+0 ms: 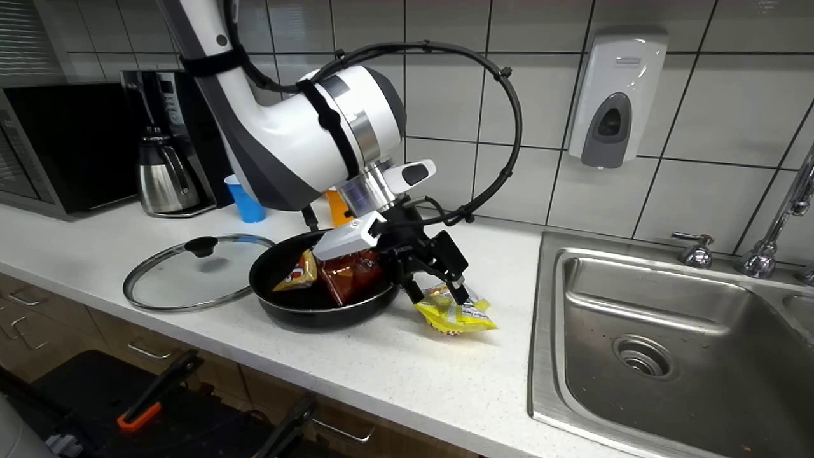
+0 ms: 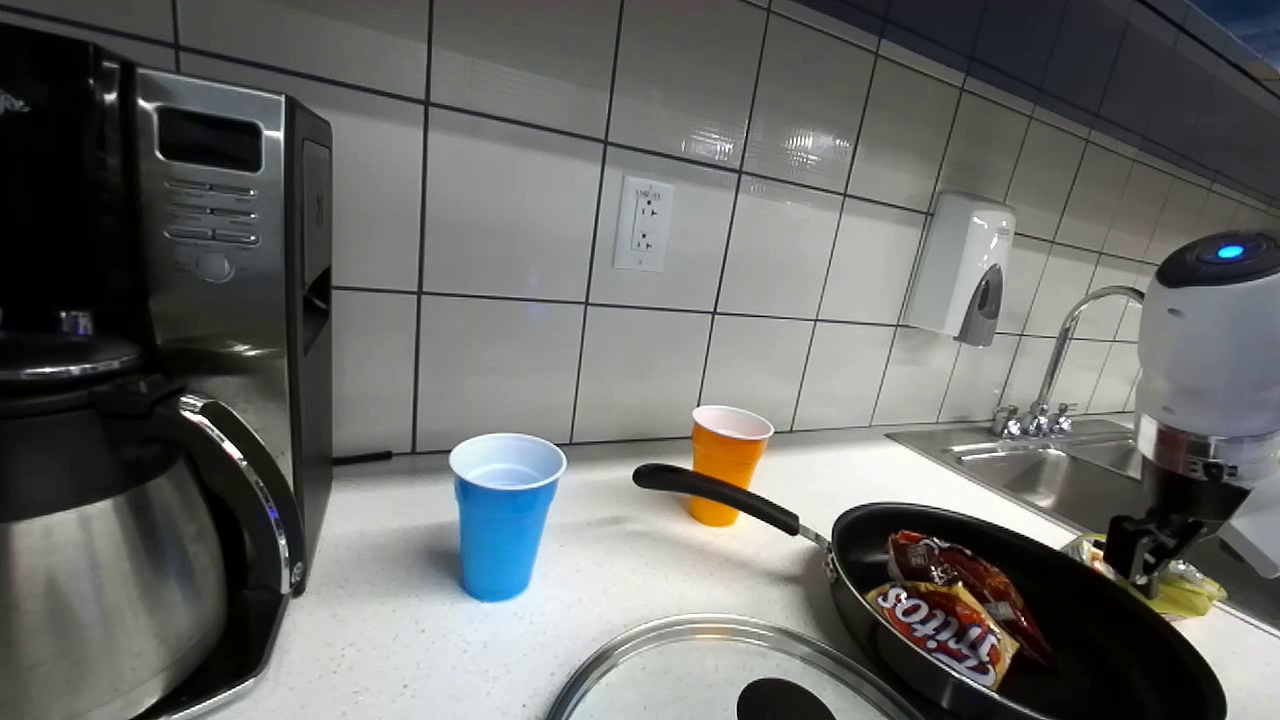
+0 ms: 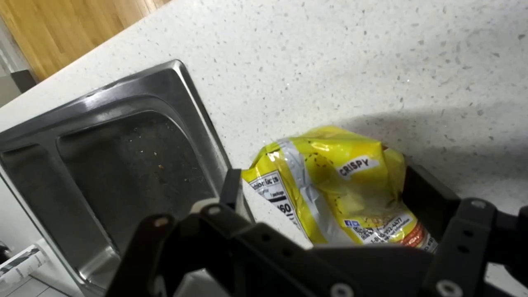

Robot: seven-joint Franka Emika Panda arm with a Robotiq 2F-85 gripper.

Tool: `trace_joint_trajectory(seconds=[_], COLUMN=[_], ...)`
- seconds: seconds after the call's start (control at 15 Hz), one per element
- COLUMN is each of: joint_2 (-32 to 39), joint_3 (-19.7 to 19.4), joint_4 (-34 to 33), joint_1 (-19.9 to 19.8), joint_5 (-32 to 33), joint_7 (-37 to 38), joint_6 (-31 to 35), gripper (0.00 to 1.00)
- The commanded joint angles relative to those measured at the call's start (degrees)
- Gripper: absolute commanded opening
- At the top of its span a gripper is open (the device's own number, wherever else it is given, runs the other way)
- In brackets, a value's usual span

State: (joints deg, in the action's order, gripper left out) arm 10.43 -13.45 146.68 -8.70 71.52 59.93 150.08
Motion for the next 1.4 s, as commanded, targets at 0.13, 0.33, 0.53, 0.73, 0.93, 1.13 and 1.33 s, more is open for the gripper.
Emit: trace_joint_trajectory(seconds=[0.13,0.33,0.53,0.73,0.93,1.13,1.33], joint_2=[-3.22,-3.42,-3.53,-3.55,-3.64,-3.66,-3.46], joint_3=[0.32,0.19,0.02,-1.13,-0.70,-0.56,-0.54], joint_4=[2.71,3.63,3.69,3.32,3.17,3.27,3.26], joint_1=[-0.97,-0.82,-0.93,-0.28,-1.15,-1.09,-1.07], joint_5=[0.26,1.56,1.72,2.69,2.04,2.26,2.16], joint_7=[-1.51,-0.73,-0.35,1.28,0.63,0.89,1.00], joint_6=[-0.17,-0.57,-0.89,-0.84,-0.73,-0.67,-0.69], gripper=[1.00,1.00,1.00,1.00,1.00,0.75,0.58])
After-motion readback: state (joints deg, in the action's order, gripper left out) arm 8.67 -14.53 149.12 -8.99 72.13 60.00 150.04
